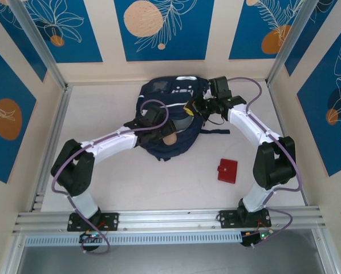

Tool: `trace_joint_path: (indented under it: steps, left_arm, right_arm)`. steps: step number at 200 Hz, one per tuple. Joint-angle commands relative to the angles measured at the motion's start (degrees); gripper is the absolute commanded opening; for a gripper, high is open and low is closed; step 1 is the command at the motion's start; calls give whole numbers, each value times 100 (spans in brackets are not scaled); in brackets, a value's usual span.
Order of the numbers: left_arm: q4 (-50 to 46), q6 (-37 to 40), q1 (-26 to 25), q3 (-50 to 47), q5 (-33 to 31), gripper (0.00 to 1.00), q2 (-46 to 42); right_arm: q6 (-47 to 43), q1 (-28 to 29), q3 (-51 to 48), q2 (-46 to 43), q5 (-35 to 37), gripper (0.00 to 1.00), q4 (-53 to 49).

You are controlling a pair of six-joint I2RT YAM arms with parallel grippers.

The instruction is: Pack the student bag

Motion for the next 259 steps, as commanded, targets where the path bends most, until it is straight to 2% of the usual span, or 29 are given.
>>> trace_joint_path:
  steps: [1, 31, 63, 104, 136, 149, 156, 170, 188, 220, 235, 259]
  left_arm:
    - [809, -689, -16, 480, -368, 52, 252]
    - [707, -514, -19, 401, -232, 75, 133]
    - [493, -195, -2, -145, 158, 86, -356]
    - [222, 334, -1, -689, 680, 89, -930]
    - [-187, 1103, 0, -949, 697, 86, -1421]
    - [-357, 1935, -1, -937, 961, 79, -1558]
    - [-805, 2593, -5, -697, 1142, 76, -1559]
    - [-1864, 3407, -19, -213, 645, 75, -1533]
    - [-2441, 4338, 3, 188, 314, 76, -1512]
    - [-2308, 5861, 2, 629, 673, 82, -1389]
    - [-2089, 6642, -17, 762, 746, 80, -1189]
    - [-1738, 7668, -22, 906, 490, 77, -783]
  right_arm:
    - [14, -11, -75, -414, -383, 0, 232]
    - [-16, -118, -112, -453, -227, 0, 167]
    - [-126, -186, -112, -458, -19, 0, 40]
    - [-159, -225, -119, -398, 10, 0, 22]
    - [-233, -233, -112, -404, 88, 0, -64]
    - [-295, -254, -112, -412, 163, 0, -122]
    - [-323, -268, -112, -422, 190, 0, -165]
    - [-400, -304, -121, -434, 230, 0, -252]
    - [-487, -402, -140, -465, 269, 0, -366]
    - [-633, -655, -335, -668, 356, 0, -539]
    - [-678, -807, -457, -782, 331, 0, -524]
    - [-804, -1075, -502, -828, 60, 0, -509]
